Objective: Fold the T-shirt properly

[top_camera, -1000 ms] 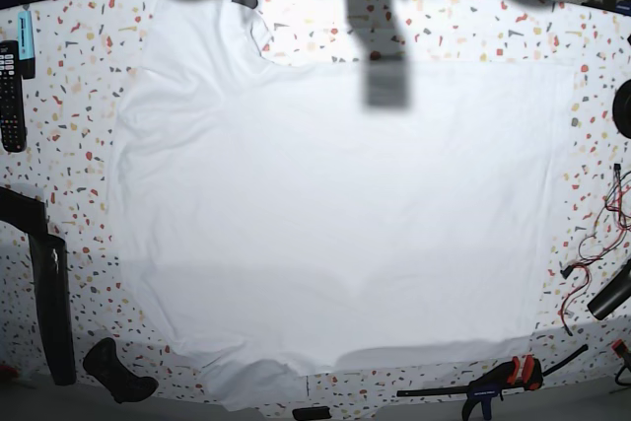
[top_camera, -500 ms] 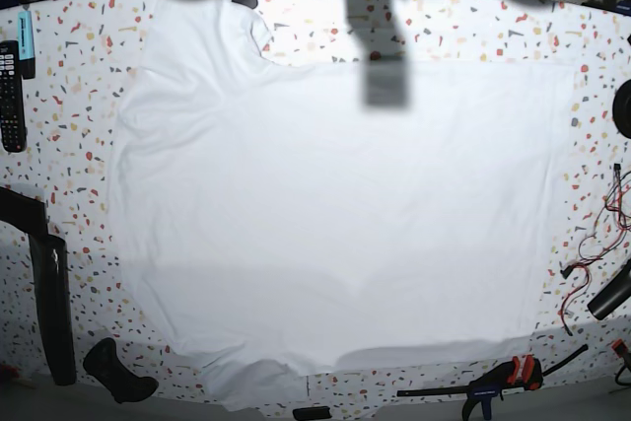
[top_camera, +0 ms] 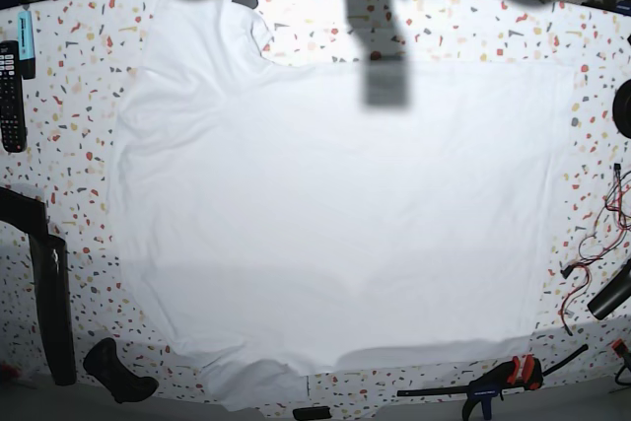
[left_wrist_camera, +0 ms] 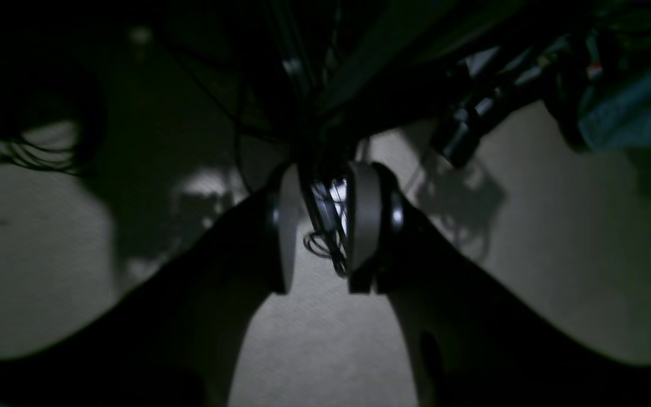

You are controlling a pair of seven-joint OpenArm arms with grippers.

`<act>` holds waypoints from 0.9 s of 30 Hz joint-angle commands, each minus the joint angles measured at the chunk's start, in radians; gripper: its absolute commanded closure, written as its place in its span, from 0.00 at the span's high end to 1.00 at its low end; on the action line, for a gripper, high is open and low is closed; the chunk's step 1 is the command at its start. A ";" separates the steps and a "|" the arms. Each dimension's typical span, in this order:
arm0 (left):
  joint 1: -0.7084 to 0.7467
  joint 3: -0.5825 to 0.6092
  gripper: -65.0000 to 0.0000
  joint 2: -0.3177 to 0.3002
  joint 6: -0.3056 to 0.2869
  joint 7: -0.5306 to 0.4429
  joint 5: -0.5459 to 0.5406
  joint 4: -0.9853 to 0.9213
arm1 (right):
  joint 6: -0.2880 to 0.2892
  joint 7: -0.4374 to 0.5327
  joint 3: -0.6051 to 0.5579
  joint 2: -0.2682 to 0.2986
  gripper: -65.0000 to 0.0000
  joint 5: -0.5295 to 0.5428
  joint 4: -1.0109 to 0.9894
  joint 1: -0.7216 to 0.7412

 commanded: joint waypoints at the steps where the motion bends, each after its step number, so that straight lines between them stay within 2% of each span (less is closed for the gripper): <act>1: 0.045 -0.014 0.23 -0.006 -0.005 -0.019 -0.002 0.022 | -0.001 0.015 0.019 0.006 0.43 0.005 0.038 -0.043; 7: 0.111 -0.085 0.23 -0.006 -0.034 -0.022 -0.002 0.128 | 0.014 0.015 0.099 0.007 0.43 0.004 0.248 -0.110; 14: 0.119 -0.095 0.23 0.016 -0.047 -0.022 -0.001 0.217 | 0.018 0.014 0.112 0.006 0.43 -0.128 0.420 -0.111; 21: 0.119 -0.095 0.23 0.092 -0.047 -0.021 -0.001 0.334 | 0.017 0.014 0.112 0.006 0.43 -0.224 0.500 -0.066; 27: 0.118 -0.095 0.23 0.096 -0.047 0.013 0.000 0.431 | 0.018 0.014 0.112 0.006 0.43 -0.228 0.500 0.006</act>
